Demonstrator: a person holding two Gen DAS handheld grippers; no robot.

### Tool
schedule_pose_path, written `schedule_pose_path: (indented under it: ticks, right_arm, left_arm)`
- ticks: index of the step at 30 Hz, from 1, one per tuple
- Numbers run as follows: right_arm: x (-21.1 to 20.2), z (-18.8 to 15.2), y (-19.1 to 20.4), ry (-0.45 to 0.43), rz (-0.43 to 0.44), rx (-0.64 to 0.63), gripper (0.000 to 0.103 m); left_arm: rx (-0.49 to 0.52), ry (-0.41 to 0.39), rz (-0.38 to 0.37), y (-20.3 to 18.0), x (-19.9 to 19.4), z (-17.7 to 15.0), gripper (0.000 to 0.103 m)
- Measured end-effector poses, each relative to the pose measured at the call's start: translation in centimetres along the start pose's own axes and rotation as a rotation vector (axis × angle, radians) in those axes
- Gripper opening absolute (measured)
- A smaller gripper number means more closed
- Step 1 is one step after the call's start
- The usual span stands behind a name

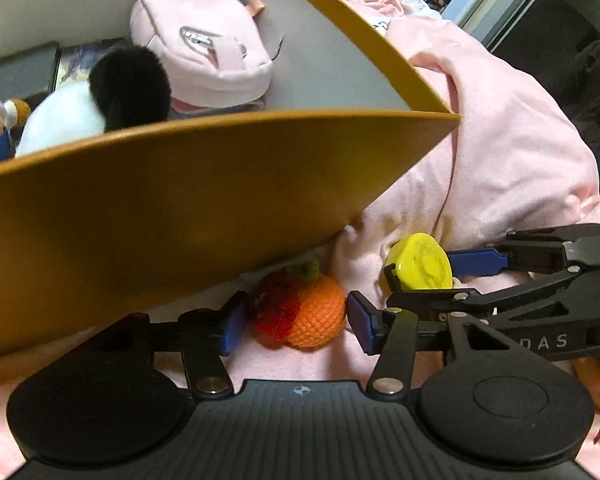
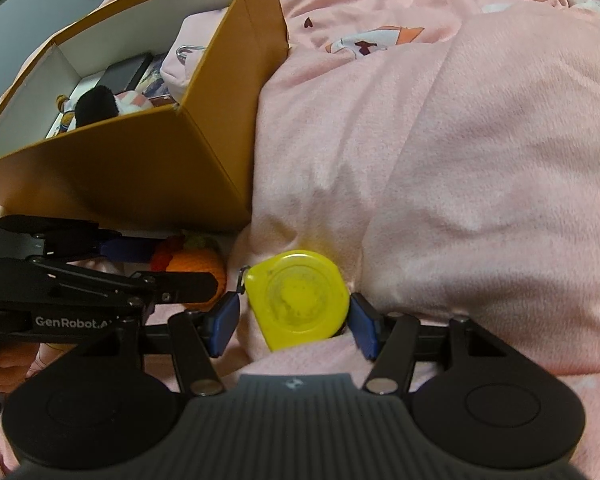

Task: Organize objects
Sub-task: 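Close left gripper on orange crochet fruit while right gripper holds tape measure, then carry crochet fruit and tape measure over the box with both grippers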

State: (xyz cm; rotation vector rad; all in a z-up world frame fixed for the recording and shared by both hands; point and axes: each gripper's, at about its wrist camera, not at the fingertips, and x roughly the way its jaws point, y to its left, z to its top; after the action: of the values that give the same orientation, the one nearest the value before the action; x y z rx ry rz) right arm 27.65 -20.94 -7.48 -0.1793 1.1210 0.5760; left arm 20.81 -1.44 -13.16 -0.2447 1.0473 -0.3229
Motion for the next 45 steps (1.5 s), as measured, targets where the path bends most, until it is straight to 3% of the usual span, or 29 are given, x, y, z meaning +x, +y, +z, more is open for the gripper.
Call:
schedule_pose_path:
  ticks: [8,14,19,23,29,35,39,45]
  right_arm:
    - [-1.1,-0.2,0.9,-0.033,-0.010,-0.025,0.061]
    - [-5.9,0.3,3.3,-0.125,0.005,-0.115,0.060]
    - [-10.2,3.3,5.4,-0.206,0.017,-0.252,0.060]
    - [-10.7,7.7,7.6,-0.205,0.006,-0.376,0.060]
    - [-4.8,13.8,9.6,0.003,0.047,-0.460,0.060]
    - [1.2,15.3,12.0,0.212,-0.024,-0.594,0.060]
    - [4.1,15.7,12.2,0.351,-0.044,-0.612,0.060]
    - [6.3,16.4,13.0,0.452,-0.088,-0.634,0.061]
  left_arm:
    - [0.016,-0.025,-0.028,-0.4,-2.8,-0.7,0.057]
    - [0.090,-0.142,-0.084,-2.0,-9.4,-1.3,0.057]
    - [0.057,-0.252,-0.090,-1.1,-15.2,0.8,0.057]
    - [0.015,-0.296,-0.051,0.1,-16.5,4.3,0.057]
    - [-0.037,-0.271,-0.037,3.2,-16.2,7.8,0.057]
    - [-0.052,-0.232,-0.028,5.6,-14.2,9.2,0.057]
    - [-0.038,-0.223,-0.042,6.3,-13.7,9.5,0.057]
    - [-0.060,-0.208,-0.054,7.6,-12.9,9.7,0.057]
